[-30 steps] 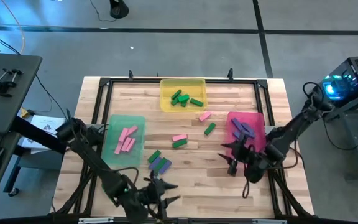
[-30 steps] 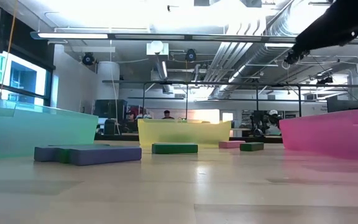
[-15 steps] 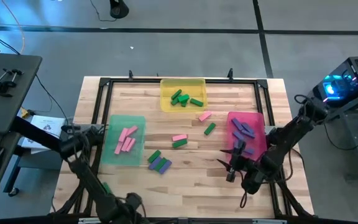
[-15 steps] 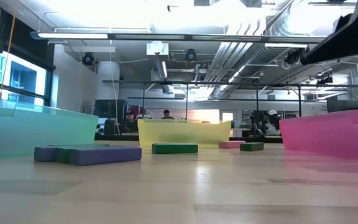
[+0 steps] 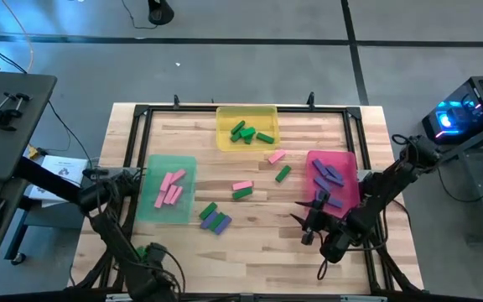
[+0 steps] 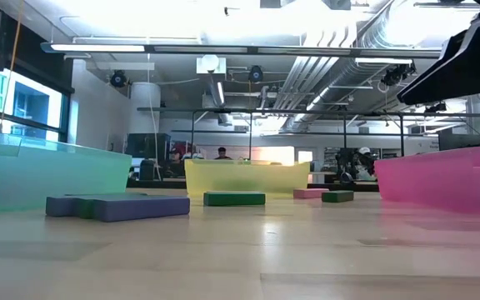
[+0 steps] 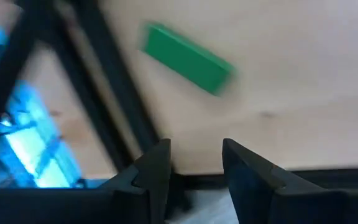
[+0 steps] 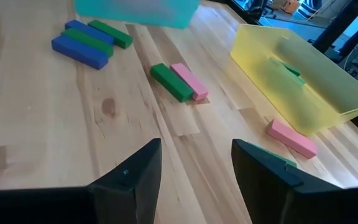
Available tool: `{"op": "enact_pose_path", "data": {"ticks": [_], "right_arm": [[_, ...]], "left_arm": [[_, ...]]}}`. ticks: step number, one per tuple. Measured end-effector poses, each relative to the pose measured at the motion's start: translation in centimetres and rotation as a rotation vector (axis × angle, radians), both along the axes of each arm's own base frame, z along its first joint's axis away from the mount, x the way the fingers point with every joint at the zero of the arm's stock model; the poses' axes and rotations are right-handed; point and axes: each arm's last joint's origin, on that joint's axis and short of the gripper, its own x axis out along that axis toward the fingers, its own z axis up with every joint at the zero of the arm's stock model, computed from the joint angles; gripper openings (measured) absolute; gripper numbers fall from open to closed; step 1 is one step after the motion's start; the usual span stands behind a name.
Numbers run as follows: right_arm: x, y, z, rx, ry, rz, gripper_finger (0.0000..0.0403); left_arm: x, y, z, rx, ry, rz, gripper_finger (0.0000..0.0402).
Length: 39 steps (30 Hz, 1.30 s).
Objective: Sort blocks
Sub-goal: Put the green block into the yellow bin
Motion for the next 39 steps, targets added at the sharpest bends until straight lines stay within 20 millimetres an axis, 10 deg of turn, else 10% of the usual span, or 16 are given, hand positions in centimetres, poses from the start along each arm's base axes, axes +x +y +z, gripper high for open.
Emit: {"op": "enact_pose_path", "data": {"ticks": [13,24,31,39], "right_arm": [[0.0,0.0,0.0,0.005,-0.006,0.000,0.0179],[0.1,0.1,0.1,0.009,-0.011,-0.001,0.0179],[0.1,0.1,0.1,0.010,-0.012,-0.001,0.0179],[0.1,0.1,0.1,0.014,-0.012,0.000,0.0179]], "left_arm": [[0.0,2.3,-3.7,-0.075,0.035,-0.155,0.0007],[2.1,3.5,-5.4,-0.165,-0.055,-0.221,0.0001],[4.6,3.7,-2.8,-0.070,-0.210,-0.298,0.0000],[2.0,3.3,-1.6,0.011,-0.017,-0.177,0.0003]]}}
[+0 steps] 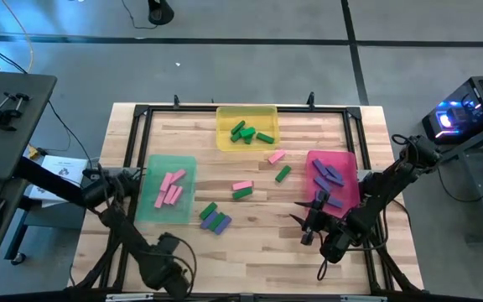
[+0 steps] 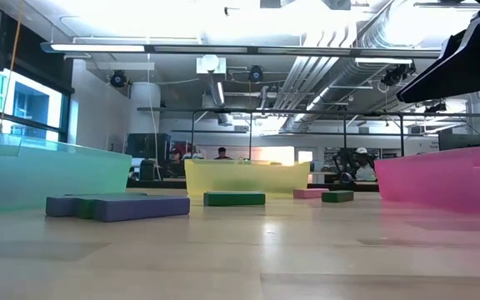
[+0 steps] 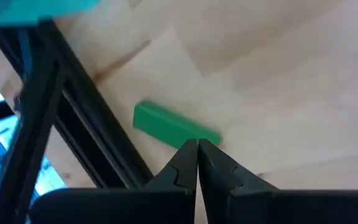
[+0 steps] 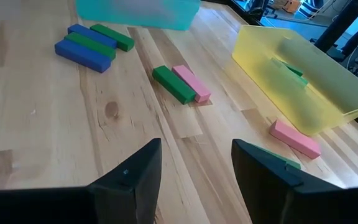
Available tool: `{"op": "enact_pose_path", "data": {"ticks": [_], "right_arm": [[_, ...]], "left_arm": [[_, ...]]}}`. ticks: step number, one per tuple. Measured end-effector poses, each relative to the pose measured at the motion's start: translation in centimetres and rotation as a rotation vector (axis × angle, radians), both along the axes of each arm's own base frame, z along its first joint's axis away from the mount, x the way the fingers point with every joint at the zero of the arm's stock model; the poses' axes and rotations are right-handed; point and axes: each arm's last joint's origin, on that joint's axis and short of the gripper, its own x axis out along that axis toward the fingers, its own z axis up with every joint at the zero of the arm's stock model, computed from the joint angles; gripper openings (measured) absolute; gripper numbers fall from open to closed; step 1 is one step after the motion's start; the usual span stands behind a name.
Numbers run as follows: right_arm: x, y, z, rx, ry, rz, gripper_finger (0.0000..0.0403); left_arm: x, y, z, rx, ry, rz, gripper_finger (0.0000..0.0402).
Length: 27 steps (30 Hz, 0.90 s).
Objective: Sort blocks
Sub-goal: Put the green block into the yellow bin
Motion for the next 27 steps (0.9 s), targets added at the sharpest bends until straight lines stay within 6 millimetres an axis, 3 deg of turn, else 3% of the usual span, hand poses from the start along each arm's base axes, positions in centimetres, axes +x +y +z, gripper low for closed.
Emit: {"op": "enact_pose_path", "data": {"ticks": [9,15,21,27], "right_arm": [[0.0,0.0,0.0,0.001,0.002,0.001,0.0179],[0.0,0.0,0.0,-0.002,0.004,0.003,0.0179],[0.0,0.0,0.0,-0.002,0.004,0.003,0.0179],[0.1,0.1,0.0,0.007,-0.004,0.003,0.0179]], "left_arm": [[-2.2,-1.6,0.0,0.004,0.045,0.063,0.0077],[-3.5,-1.3,-1.9,0.014,0.086,0.080,0.0120],[-3.6,-0.4,-3.9,-0.015,0.097,0.040,0.0121],[-2.8,0.1,-4.2,-0.088,0.079,-0.038,0.0107]]}}
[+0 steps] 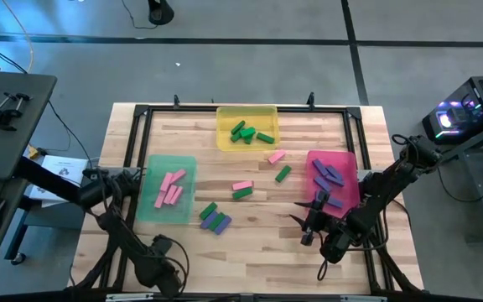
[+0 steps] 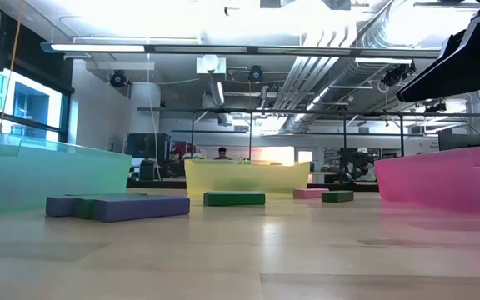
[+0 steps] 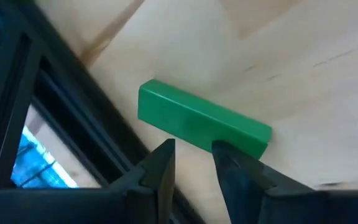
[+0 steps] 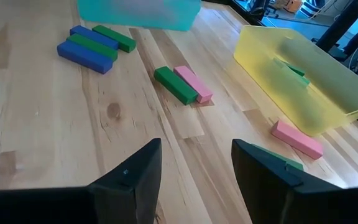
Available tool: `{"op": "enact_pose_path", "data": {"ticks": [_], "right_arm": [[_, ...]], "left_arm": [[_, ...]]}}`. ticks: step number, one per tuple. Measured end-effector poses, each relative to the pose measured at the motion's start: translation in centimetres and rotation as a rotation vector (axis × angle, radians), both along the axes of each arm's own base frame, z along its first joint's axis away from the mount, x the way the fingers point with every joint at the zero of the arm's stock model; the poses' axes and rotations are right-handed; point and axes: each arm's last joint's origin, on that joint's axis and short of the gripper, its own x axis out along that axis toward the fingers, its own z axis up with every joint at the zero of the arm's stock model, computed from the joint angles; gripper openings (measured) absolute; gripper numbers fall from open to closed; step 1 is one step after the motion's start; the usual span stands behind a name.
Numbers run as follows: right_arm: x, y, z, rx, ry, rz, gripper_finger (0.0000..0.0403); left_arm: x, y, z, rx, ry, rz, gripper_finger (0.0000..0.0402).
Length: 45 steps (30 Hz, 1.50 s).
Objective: Sort blocks
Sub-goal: Put the green block into the yellow bin
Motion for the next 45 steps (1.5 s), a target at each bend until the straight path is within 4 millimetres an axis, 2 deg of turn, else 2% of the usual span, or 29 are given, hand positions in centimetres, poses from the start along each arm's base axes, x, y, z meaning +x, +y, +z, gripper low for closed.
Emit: {"op": "enact_pose_path", "data": {"ticks": [3,9,14,18,24,31,34,41,45], "right_arm": [[0.0,0.0,0.0,0.000,-0.003,0.000,0.0179],[0.0,0.0,0.0,-0.004,-0.003,0.000,0.0179],[0.0,0.0,0.0,-0.004,-0.003,0.000,0.0179],[0.0,0.0,0.0,-0.004,-0.003,0.000,0.0179],[0.0,0.0,0.0,-0.004,-0.003,0.000,0.0179],[0.0,0.0,0.0,-0.001,-0.006,0.000,0.0179],[0.0,0.0,0.0,0.009,0.001,0.003,0.0179],[0.0,0.1,0.0,0.018,0.003,0.005,0.0179],[0.0,0.1,0.0,0.018,0.004,0.005,0.0179]], "left_arm": [[1.4,0.1,0.7,0.019,-0.094,-0.043,0.0102],[5.4,0.5,2.6,0.145,-0.440,-0.162,0.0099],[8.3,0.8,4.9,0.208,-0.620,-0.355,0.0099],[9.6,1.3,5.5,0.172,-0.603,-0.521,0.0100],[11.3,2.0,5.0,-0.003,-0.533,-0.909,0.0124],[12.4,5.5,2.7,-0.243,-0.369,-0.950,0.0179],[12.4,6.2,2.1,-0.339,-0.330,-0.973,0.0199],[12.4,6.3,1.6,-0.401,-0.330,-1.127,0.0210],[12.0,5.9,0.5,-0.428,-0.355,-1.186,0.0209]]}}
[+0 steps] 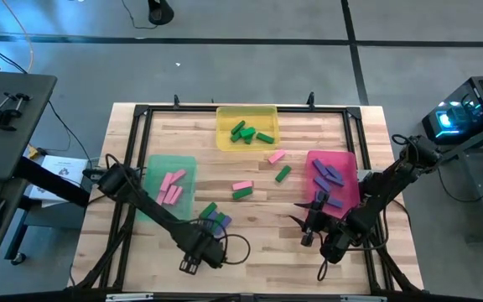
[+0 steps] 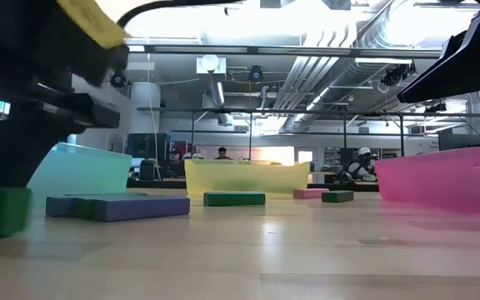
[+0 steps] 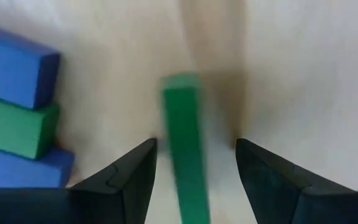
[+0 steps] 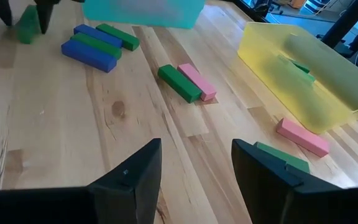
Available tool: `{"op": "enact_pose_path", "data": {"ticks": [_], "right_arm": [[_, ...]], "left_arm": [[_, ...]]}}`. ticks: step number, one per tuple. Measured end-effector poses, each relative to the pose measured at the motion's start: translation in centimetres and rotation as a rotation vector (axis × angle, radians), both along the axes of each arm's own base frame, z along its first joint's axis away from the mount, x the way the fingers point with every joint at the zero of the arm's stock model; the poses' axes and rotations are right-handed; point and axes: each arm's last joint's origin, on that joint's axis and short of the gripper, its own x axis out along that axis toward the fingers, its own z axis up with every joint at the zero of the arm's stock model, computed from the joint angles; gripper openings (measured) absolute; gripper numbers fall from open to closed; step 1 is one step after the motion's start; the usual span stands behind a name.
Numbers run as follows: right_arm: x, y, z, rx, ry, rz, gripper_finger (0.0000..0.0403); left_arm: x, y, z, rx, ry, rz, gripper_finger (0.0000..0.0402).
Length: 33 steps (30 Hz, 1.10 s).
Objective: Sort blocks
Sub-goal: Put the green block into the yellow bin
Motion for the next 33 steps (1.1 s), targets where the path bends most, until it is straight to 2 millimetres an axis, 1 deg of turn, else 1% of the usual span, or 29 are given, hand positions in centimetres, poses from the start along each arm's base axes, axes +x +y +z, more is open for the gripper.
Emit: {"op": "enact_pose_path", "data": {"ticks": [4,7,10,14,18,20,22,23,26,28,29,31,33], "right_arm": [[0.0,0.0,0.0,0.001,-0.001,0.000,0.0179],[0.0,0.0,0.0,0.001,-0.001,0.001,0.0179],[0.0,0.0,0.0,0.002,-0.001,0.001,0.0179],[0.0,0.0,0.0,0.002,-0.001,0.001,0.0179],[0.0,0.0,0.0,0.001,-0.001,0.001,0.0179],[0.0,0.0,0.0,0.000,0.001,0.000,0.0179],[0.0,0.0,0.0,0.000,0.000,0.000,0.0179],[0.0,0.0,0.0,0.000,0.001,0.001,0.0179],[0.0,0.0,0.0,0.000,0.000,0.000,0.0179],[0.0,0.0,0.0,0.002,-0.002,0.001,0.0179],[0.0,0.0,0.0,0.002,-0.001,0.000,0.0179],[0.0,0.0,0.0,0.003,-0.003,0.001,0.0179],[0.0,0.0,0.0,0.001,-0.005,-0.001,0.0179]], "left_arm": [[-0.3,-0.5,-0.2,0.024,-0.036,-0.020,0.0209],[-0.5,-0.7,-0.2,0.051,-0.054,0.000,0.0207],[-0.5,-0.7,-0.3,0.055,-0.052,0.030,0.0191],[-0.2,-0.5,-0.5,0.059,-0.049,0.080,0.0140],[0.5,0.2,-0.3,0.054,-0.047,0.188,0.0064],[1.5,0.4,0.2,0.037,-0.070,0.244,0.0029],[3.1,0.6,1.3,0.011,-0.154,0.269,0.0026],[3.8,0.6,2.1,0.011,-0.193,0.255,0.0026],[5.5,1.2,4.5,0.088,-0.326,0.192,0.0034],[6.5,2.5,5.8,0.166,-0.358,0.173,0.0036],[6.9,3.7,6.4,0.217,-0.359,0.178,0.0036],[8.2,6.6,7.5,0.320,-0.383,0.210,0.0032],[9.6,10.5,8.2,0.419,-0.396,0.266,0.0030]]}}
